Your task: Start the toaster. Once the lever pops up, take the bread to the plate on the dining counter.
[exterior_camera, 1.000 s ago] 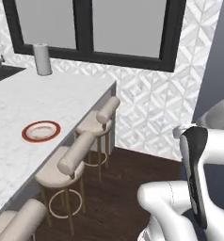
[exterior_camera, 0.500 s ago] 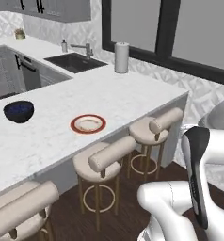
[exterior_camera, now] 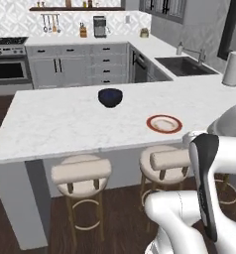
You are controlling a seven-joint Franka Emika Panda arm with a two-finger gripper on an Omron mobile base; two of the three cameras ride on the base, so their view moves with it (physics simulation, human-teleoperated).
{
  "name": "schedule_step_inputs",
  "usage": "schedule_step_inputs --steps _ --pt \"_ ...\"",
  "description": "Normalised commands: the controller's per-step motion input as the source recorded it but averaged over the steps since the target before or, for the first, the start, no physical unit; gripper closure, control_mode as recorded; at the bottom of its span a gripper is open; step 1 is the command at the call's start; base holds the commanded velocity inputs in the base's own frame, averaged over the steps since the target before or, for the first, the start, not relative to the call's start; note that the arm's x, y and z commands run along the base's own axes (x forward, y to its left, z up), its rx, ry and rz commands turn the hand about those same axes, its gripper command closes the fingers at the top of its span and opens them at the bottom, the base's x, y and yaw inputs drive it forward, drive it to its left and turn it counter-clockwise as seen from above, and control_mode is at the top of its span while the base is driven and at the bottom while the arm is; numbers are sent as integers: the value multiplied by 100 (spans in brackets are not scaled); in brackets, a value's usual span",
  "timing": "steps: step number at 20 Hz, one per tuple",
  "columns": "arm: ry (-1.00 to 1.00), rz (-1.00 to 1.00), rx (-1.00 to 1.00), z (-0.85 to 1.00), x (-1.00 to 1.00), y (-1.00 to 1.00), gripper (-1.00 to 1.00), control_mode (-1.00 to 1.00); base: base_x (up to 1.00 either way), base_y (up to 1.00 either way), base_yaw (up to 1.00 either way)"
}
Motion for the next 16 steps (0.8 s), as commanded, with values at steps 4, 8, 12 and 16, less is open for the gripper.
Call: schedule_step_inputs --steps 4,8,12,16 --pt "0 0 0 0 0 0 100 100 16 -73 49" --pt "0 0 0 0 0 0 100 100 6 -78 11" --pt "0 0 0 0 0 0 100 100 32 -23 -2" --pt "0 0 0 0 0 0 100 100 39 11 -11"
